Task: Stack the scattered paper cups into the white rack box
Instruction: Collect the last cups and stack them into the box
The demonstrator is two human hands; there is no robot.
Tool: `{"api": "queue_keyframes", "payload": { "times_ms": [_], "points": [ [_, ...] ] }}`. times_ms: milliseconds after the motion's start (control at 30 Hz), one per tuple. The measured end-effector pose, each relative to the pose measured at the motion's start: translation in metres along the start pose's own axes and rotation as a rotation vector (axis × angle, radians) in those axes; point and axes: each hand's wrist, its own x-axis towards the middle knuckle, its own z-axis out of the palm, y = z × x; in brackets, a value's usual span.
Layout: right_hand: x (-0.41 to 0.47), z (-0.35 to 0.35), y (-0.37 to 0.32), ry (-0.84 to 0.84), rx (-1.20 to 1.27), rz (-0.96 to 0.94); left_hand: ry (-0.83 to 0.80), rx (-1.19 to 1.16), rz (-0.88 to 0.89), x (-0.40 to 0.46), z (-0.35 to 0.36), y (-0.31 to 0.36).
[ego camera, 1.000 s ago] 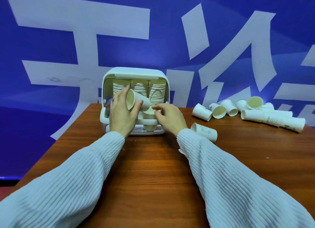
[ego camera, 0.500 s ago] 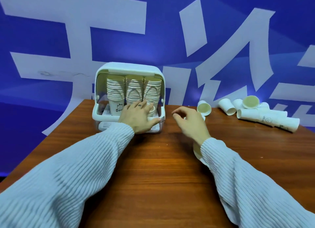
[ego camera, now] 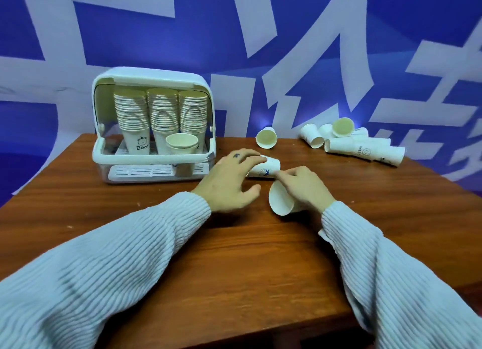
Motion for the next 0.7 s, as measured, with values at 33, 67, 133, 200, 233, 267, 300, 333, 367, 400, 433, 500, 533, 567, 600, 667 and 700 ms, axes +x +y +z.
{"api": "queue_keyframes", "payload": {
  "times_ms": [33,67,133,200,233,267,300,333,367,400,433,500,533,567,600,667,700],
  "points": [
    [0.002,0.001,0.0,0.011,0.2,0.013,-0.056,-0.104,-0.024,-0.003,0.004,0.007],
    [0.002,0.002,-0.002,-0.026,0.409,0.04,-0.106,-0.188,-0.061,-0.005,0.008,0.013],
    [-0.001,0.011,-0.008,-0.21,0.767,0.068,-0.136,-0.293,-0.128,-0.009,0.014,0.022],
    [-0.002,0.022,-0.016,-0.226,0.822,0.002,-0.027,-0.321,-0.179,-0.012,0.019,0.024],
    [0.001,0.026,-0.019,-0.105,0.765,-0.06,0.061,-0.311,-0.209,-0.013,0.02,0.023],
    [0.007,0.029,-0.019,0.064,0.666,-0.128,0.153,-0.3,-0.243,-0.015,0.02,0.022],
    [0.013,0.03,-0.019,0.187,0.544,-0.209,0.237,-0.291,-0.281,-0.016,0.018,0.02],
    [0.018,0.029,-0.019,0.226,0.372,-0.291,0.304,-0.285,-0.319,-0.017,0.015,0.018],
    [0.026,0.028,-0.017,0.168,0.178,-0.374,0.354,-0.279,-0.35,-0.018,0.011,0.016],
    [0.033,0.027,-0.017,0.062,-0.016,-0.418,0.392,-0.269,-0.366,-0.019,0.007,0.014],
    [0.04,0.028,-0.016,-0.022,-0.168,-0.442,0.42,-0.257,-0.367,-0.019,0.003,0.013],
    [0.047,0.031,-0.016,-0.122,-0.382,-0.459,0.46,-0.237,-0.366,-0.019,-0.008,0.009],
    [0.049,0.033,-0.015,-0.102,-0.454,-0.449,0.475,-0.228,-0.37,-0.019,-0.014,0.007],
    [0.05,0.033,-0.018,-0.034,-0.494,-0.46,0.495,-0.219,-0.374,-0.02,-0.021,0.004],
    [0.047,0.032,-0.022,0.067,-0.444,-0.462,0.522,-0.212,-0.382,-0.021,-0.028,-0.001],
    [0.038,0.028,-0.037,0.216,-0.08,-0.439,0.611,-0.204,-0.423,-0.023,-0.047,-0.012],
    [0.035,0.028,-0.049,0.219,0.142,-0.432,0.659,-0.204,-0.449,-0.024,-0.056,-0.02]
  ]
}}
